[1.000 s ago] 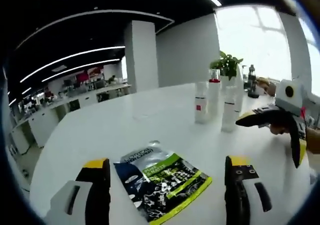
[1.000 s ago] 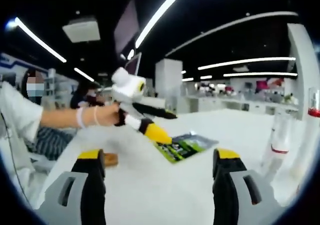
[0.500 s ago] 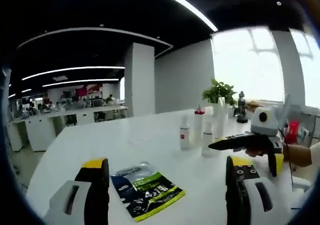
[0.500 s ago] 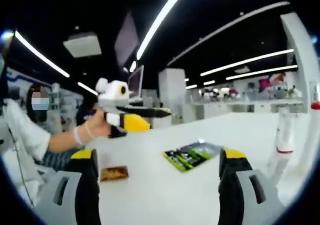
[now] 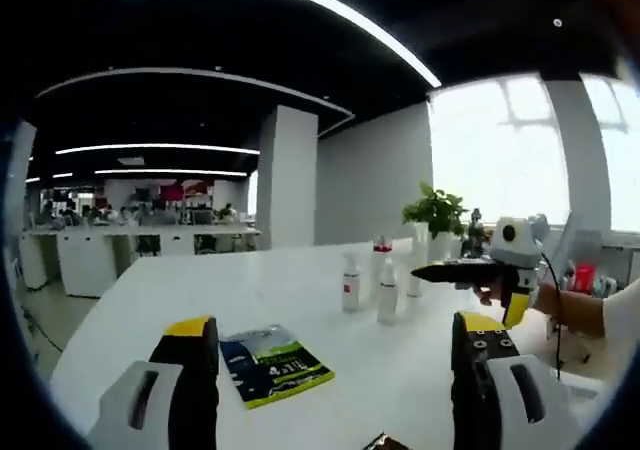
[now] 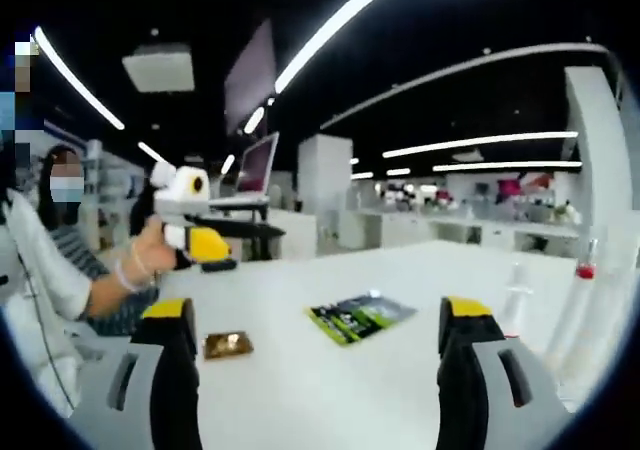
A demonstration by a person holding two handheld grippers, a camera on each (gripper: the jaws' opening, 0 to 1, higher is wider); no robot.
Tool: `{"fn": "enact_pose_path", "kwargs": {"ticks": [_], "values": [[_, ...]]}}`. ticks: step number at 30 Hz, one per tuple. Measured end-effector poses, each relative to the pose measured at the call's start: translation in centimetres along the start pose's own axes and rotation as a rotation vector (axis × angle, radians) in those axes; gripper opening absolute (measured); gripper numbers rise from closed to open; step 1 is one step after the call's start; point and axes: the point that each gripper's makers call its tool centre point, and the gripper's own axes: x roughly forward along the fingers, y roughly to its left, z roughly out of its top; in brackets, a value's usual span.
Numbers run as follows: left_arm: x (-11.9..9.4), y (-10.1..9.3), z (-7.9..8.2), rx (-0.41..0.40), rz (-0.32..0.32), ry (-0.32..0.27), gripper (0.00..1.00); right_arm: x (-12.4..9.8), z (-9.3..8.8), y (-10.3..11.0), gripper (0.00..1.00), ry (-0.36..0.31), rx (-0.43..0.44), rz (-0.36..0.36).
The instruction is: Arrange the skincare products in the storage area until every visible bottle or jar stands upright without overlapping.
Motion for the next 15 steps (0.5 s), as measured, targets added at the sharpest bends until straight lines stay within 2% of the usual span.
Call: {"fn": "enact_pose_path", "kwargs": {"ticks": [1, 2, 4, 5, 7, 10, 11, 13, 15], "values": [[-0.3, -0.2, -0.2, 0.000, 0.000, 0.005, 0.99, -0.6, 0.5, -0.2, 1.00, -0.021, -0.005, -0.014], [-0.9, -0.5, -1.0, 0.009, 0.002, 0.045, 0.99, -1.6, 1.1, -0.3, 1.00, -0.047, -0.020, -0.017], [-2.1, -1.0, -2.6, 0.035, 0.002, 0.138, 1.00, -3.0, 1.5, -0.7, 1.00, -0.052, -0.012, -0.026], [-2.8, -1.0, -2.7, 0.082, 0.026, 0.125, 1.00, -4.2, 2.1, -0.8, 1.00, -0.064, 0.040, -0.012], [-3.6, -1.1, -2.9, 0.086, 0.051, 0.118, 1.00, -5.6, 3.0, -1.1, 1.00, -0.086, 0.117, 0.008], [-4.7, -1.9, -3.2, 0.093, 0.039, 0.101, 1.00, -7.0, 3.7, -1.5, 1.00, -0.093, 0.096, 0.010], [-5.2, -2.6, -3.2, 0.076, 0.017, 0.074, 1.00, -7.7, 4.0, -1.8, 1.00, -0.082, 0.081, -0.005], [-5.6, -3.0, -3.7, 0.064, -0.001, 0.073, 1.00, -8.4, 3.4, -1.7, 1.00, -0.013, 0.034, 0.007], [-6.3, -3.6, -4.6, 0.053, -0.015, 0.093, 0.99, -9.3, 2.6, -2.0, 1.00, 0.094, -0.028, -0.002]]}}
